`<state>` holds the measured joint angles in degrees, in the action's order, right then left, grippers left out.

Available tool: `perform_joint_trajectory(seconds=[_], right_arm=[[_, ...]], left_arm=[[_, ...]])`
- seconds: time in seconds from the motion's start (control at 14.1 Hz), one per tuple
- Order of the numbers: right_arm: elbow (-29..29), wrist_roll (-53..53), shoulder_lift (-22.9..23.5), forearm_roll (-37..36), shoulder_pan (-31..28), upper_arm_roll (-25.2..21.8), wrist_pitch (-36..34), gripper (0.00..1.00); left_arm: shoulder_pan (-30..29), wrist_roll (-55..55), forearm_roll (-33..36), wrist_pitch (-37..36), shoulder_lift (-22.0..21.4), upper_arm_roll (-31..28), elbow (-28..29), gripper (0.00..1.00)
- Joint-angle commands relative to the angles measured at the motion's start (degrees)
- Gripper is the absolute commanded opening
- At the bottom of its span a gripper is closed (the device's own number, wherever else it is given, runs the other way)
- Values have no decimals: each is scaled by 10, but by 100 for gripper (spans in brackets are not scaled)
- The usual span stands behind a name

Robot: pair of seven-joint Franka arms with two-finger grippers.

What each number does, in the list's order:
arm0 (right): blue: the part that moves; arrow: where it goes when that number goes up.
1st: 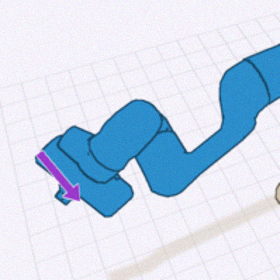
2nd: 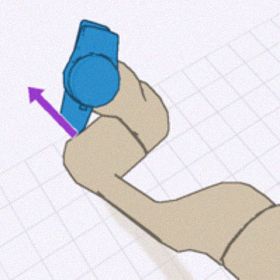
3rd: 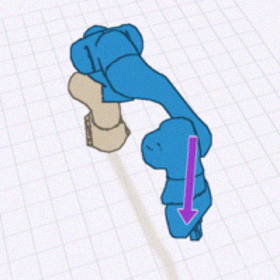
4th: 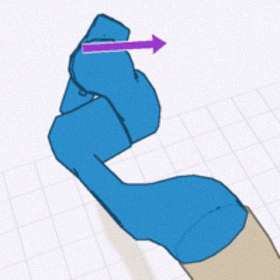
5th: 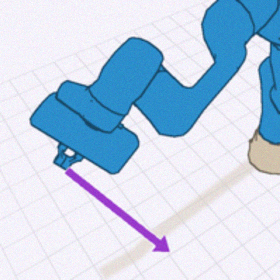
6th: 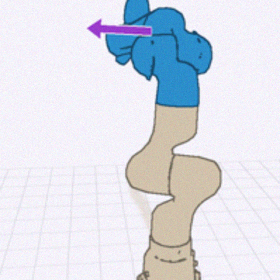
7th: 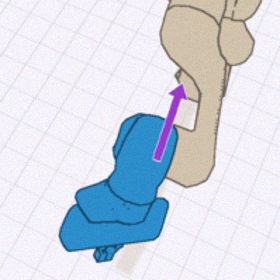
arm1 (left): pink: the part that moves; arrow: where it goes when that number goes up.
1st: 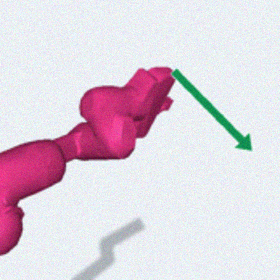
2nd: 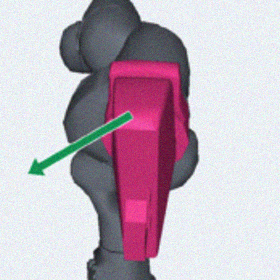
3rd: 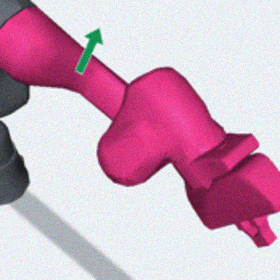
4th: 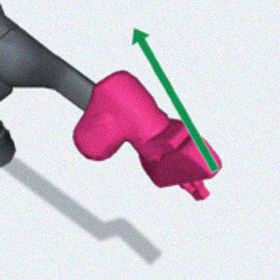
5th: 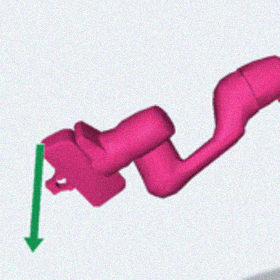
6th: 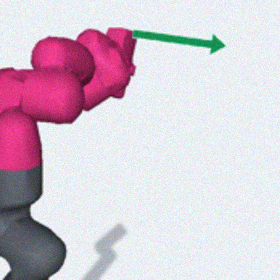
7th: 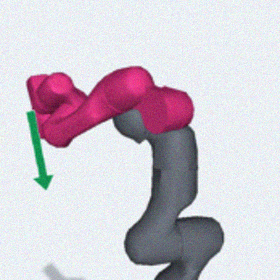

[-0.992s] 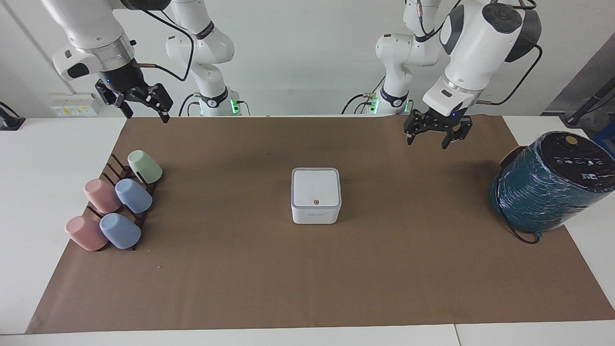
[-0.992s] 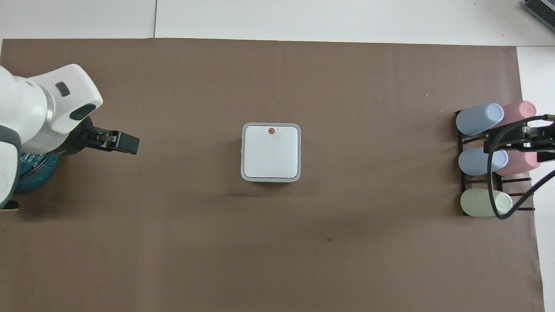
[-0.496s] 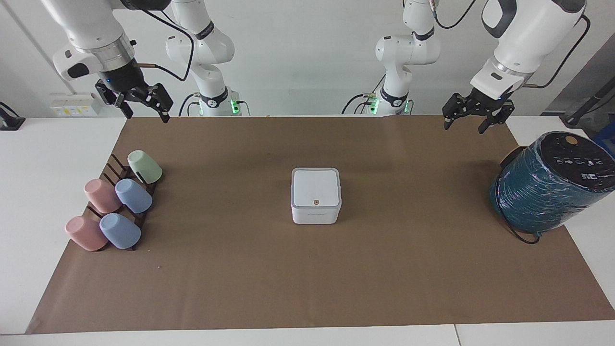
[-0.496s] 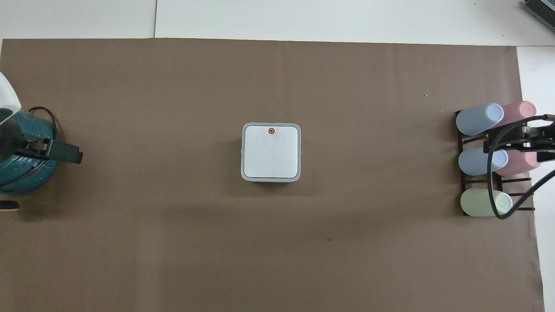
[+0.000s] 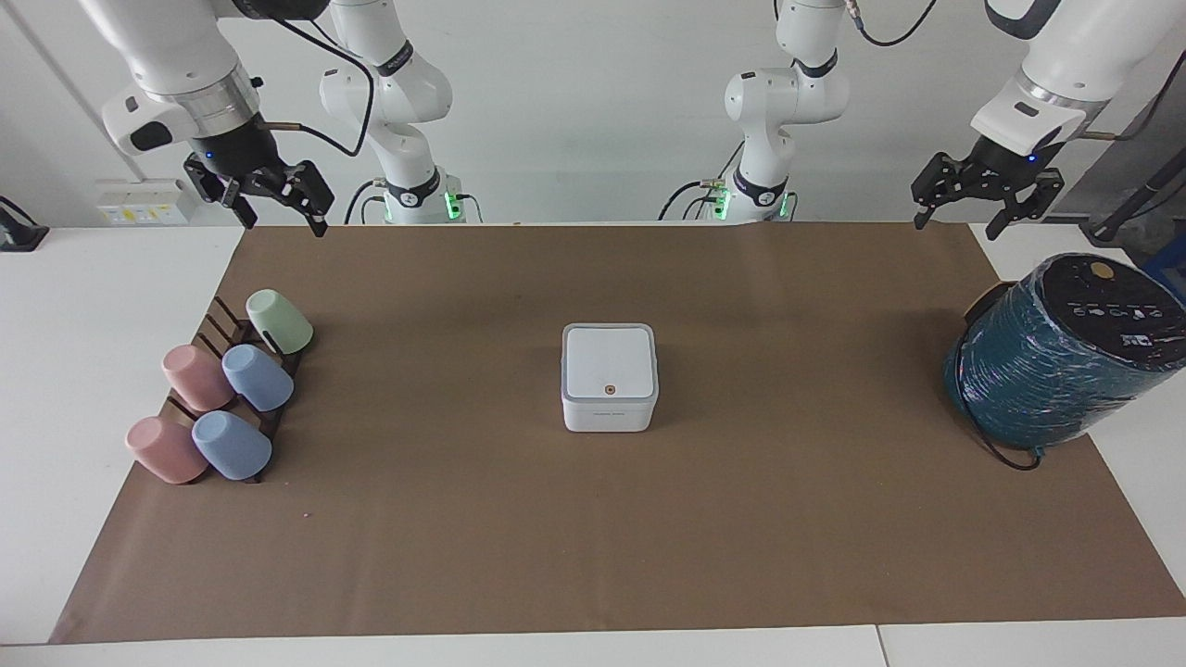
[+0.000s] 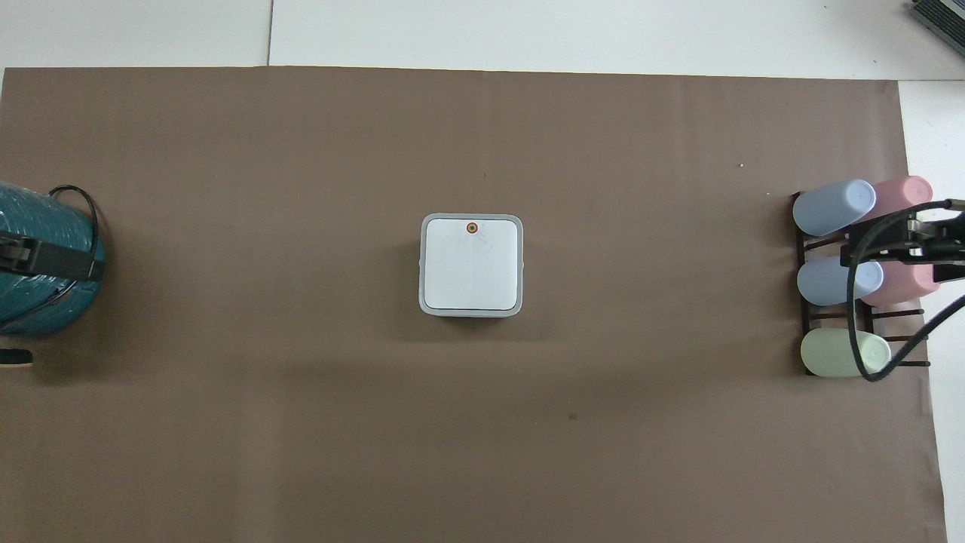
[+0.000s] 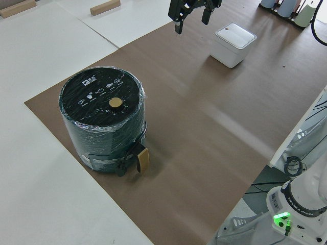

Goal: Close trash can lid

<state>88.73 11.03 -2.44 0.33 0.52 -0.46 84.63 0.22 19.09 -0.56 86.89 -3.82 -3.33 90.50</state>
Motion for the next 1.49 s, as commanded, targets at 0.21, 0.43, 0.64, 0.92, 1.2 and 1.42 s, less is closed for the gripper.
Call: perform_joint_trajectory(seconds=[0.21, 0.43, 0.64, 0.92, 1.2, 1.42], right_arm=[[14, -2, -13, 9, -1, 0, 3, 100], [14, -2, -13, 9, -1, 0, 3, 100], [14, -2, -13, 9, -1, 0, 3, 100], [14, -2, -13, 9, -1, 0, 3, 100], [15, -2, -13, 9, -1, 0, 3, 100], [14, -2, -13, 9, -1, 0, 3, 100]], left_arm=[[-15, -6, -24, -52, 20, 7, -44, 100], [-7, -47, -20, -56, 17, 11, -41, 100], [-2, -82, -20, -52, 13, 14, -29, 100], [7, -110, 5, -45, 14, 14, -30, 100], [13, -121, 13, -39, 14, 14, -29, 100], [13, -121, 13, -39, 13, 16, -29, 100]])
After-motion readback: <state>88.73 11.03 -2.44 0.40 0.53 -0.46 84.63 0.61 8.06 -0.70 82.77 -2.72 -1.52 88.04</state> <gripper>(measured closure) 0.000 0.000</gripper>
